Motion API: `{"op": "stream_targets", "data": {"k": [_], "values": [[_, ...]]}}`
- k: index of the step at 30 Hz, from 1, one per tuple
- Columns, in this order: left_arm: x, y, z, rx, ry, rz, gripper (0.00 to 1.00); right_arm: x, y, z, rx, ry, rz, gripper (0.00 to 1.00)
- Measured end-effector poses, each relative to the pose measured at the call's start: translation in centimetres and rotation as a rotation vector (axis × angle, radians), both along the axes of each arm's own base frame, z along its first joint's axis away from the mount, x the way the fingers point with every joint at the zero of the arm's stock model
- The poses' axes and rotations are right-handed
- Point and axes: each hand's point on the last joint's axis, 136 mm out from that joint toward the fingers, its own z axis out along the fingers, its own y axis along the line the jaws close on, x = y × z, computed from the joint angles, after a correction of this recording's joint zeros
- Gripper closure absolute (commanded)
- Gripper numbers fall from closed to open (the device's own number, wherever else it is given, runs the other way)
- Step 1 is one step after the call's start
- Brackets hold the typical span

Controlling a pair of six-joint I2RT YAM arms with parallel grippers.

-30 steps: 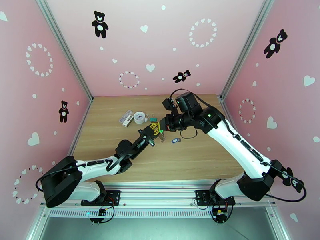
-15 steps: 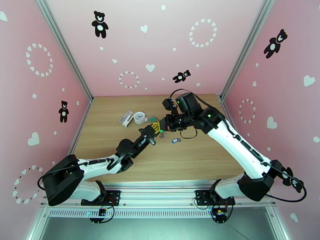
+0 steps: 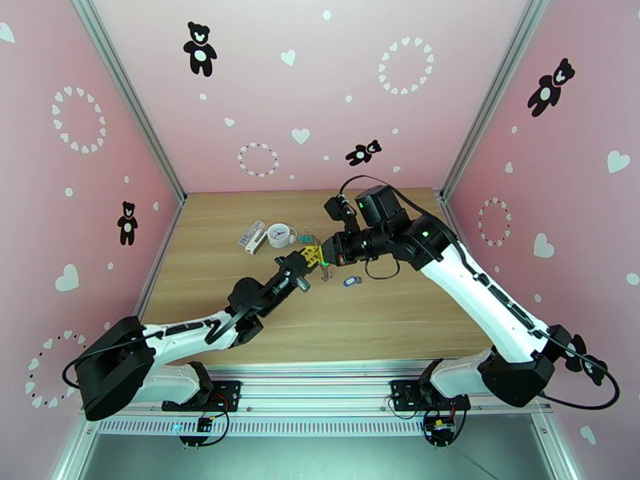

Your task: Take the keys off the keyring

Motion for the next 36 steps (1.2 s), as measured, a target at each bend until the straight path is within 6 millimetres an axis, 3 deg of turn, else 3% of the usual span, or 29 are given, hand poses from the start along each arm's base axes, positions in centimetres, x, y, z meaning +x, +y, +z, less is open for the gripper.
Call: {"op": "stream_targets", "data": {"k": [18, 26, 32, 36], "values": [[-2.3, 0.1, 0.6, 0.087, 0.028, -0.097, 1.0, -1.0, -1.4, -0.3, -0.106, -0.228, 0.199, 0.71], [-2.8, -0.1, 0.6, 0.142, 0.038, -0.12, 1.0, -2.2, -2.7, 1.4, -0.111, -0.451, 0.304, 0.63], [-2.6, -0.4, 0.3, 0.176, 0.061, -0.119, 1.0, -3.6, -4.3, 2.1, -0.089, -0.664, 0.318, 0.63], [-2.3, -0.5, 0.9, 0.182, 0.07, -0.112, 1.0, -4.1, -3.5, 1.8, -0.11, -0.794, 0.342, 0.63]]}}
